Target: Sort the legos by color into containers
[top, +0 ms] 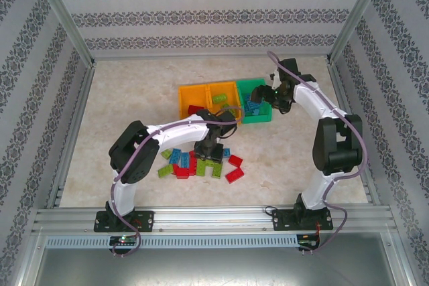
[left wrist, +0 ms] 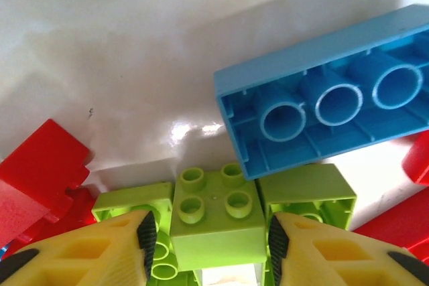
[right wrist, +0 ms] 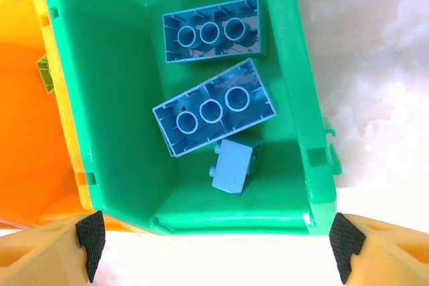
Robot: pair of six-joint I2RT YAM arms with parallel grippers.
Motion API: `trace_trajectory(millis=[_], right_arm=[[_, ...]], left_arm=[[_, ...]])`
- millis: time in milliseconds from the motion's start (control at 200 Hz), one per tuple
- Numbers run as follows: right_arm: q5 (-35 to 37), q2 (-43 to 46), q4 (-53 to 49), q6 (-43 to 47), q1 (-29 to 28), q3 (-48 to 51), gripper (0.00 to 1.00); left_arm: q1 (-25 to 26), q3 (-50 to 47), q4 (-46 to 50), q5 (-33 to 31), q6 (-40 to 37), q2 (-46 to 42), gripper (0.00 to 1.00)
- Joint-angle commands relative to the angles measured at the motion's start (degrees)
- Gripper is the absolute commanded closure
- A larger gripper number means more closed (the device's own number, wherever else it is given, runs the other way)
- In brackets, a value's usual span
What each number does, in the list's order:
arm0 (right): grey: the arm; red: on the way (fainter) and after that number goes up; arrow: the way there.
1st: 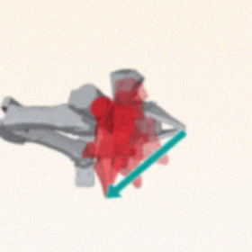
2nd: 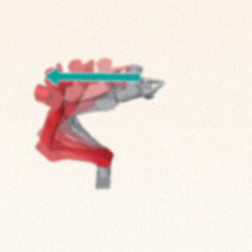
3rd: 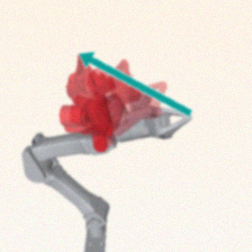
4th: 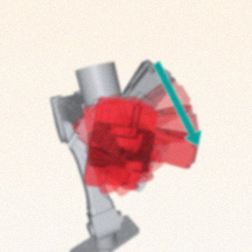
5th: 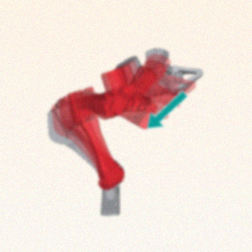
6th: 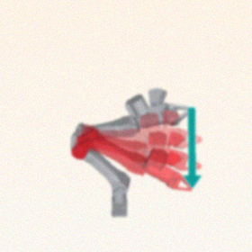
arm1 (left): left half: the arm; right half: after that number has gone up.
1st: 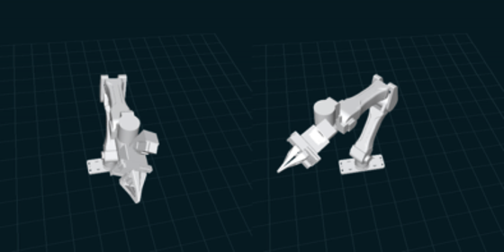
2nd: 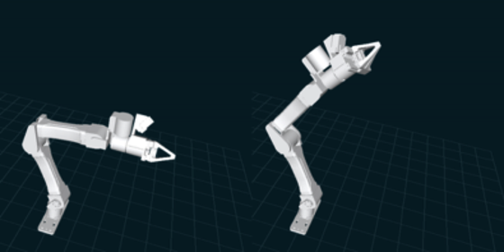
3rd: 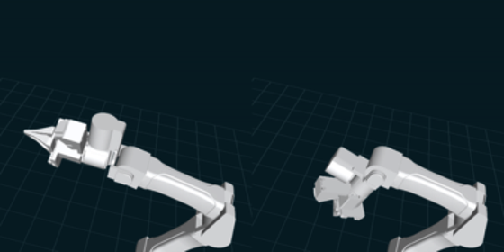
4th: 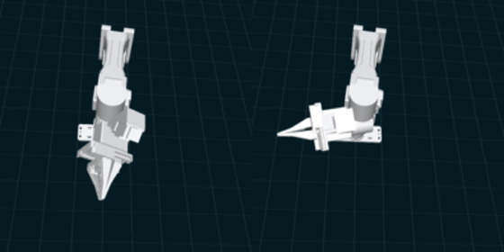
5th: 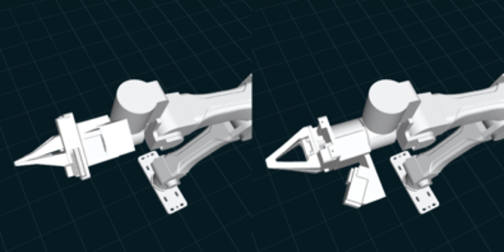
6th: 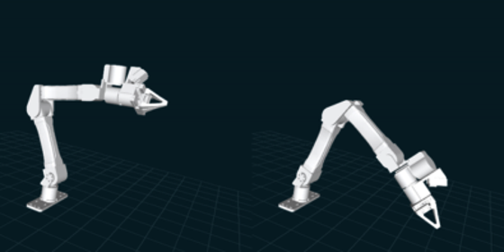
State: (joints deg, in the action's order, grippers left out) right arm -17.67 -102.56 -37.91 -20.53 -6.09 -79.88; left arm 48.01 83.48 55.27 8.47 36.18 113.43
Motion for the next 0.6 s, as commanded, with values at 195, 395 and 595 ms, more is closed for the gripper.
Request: trace_trajectory(millis=[195,395,595], right_arm=[[0.1,1.8,0.5,1.5,0.6,0.6,0.1],[-0.2,1.5,0.6,1.6,0.6,0.4,0.1],[-0.3,1.6,0.6,1.9,0.6,0.6,0.1]], left_arm=[[0.7,-0.8,-0.1,-1.5,1.4,-0.8,0.61],[0.7,0.2,0.7,-2.8,1.5,-0.8,0.66],[0.7,4.0,3.6,-6.2,1.0,-0.9,0.67]])
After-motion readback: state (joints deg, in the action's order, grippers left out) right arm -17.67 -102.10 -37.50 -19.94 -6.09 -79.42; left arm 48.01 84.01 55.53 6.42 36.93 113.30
